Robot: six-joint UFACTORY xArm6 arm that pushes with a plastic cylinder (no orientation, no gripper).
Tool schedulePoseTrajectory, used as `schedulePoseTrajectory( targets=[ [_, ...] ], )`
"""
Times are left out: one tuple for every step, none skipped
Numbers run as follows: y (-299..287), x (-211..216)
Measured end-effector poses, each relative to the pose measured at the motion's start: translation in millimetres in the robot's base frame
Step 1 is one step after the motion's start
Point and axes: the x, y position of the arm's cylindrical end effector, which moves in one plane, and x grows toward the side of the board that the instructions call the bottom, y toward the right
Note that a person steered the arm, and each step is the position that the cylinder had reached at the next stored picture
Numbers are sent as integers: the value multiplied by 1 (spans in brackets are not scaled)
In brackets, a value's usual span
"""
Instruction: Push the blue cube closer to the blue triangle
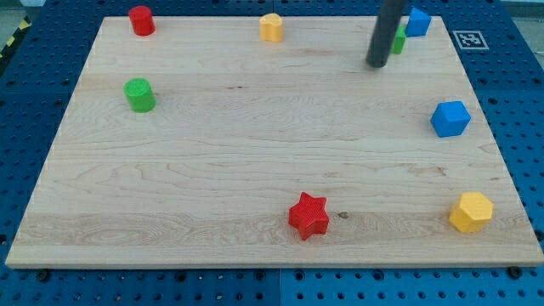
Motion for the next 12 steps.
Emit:
schedulePoseTrajectory(
  targets=[
    [-1,58],
    [32,118],
    [77,164],
    [125,169],
    [117,169],
    [90,162],
    [91,148],
    [98,139],
    [98,121],
    [98,106],
    [98,92],
    [99,84]
  ],
)
